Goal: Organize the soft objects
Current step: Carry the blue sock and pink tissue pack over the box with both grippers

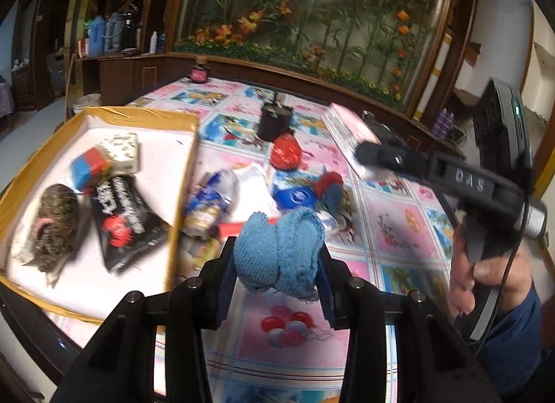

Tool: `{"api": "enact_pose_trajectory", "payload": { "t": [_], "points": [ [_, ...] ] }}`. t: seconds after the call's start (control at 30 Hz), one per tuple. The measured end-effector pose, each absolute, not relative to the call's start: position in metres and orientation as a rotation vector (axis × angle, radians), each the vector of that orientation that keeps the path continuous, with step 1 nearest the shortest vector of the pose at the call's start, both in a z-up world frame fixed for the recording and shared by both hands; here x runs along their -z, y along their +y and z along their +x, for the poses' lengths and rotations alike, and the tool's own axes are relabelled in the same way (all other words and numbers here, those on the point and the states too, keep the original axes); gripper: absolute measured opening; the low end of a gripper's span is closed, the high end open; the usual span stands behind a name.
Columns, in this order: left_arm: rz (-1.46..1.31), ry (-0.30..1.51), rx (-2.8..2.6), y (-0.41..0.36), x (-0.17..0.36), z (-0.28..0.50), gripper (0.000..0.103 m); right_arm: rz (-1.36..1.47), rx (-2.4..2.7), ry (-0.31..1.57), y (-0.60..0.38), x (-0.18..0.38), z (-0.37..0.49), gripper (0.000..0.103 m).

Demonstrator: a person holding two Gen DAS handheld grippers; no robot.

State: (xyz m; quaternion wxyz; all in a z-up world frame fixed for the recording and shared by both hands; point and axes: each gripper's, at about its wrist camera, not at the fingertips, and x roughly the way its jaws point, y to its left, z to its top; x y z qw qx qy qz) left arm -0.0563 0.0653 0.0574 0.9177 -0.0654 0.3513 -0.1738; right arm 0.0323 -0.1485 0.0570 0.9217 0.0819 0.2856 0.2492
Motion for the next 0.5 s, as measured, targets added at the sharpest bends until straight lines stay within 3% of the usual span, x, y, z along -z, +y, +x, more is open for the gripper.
{"api": "enact_pose_trajectory", "payload": {
  "t": [0.5],
  "points": [
    [-0.313,0.619,0.157,0.178,-0.070,-0.052,0.041,0.179,-0.671,0.676,-0.076,-0.057,0.030,0.047]
  ]
}}
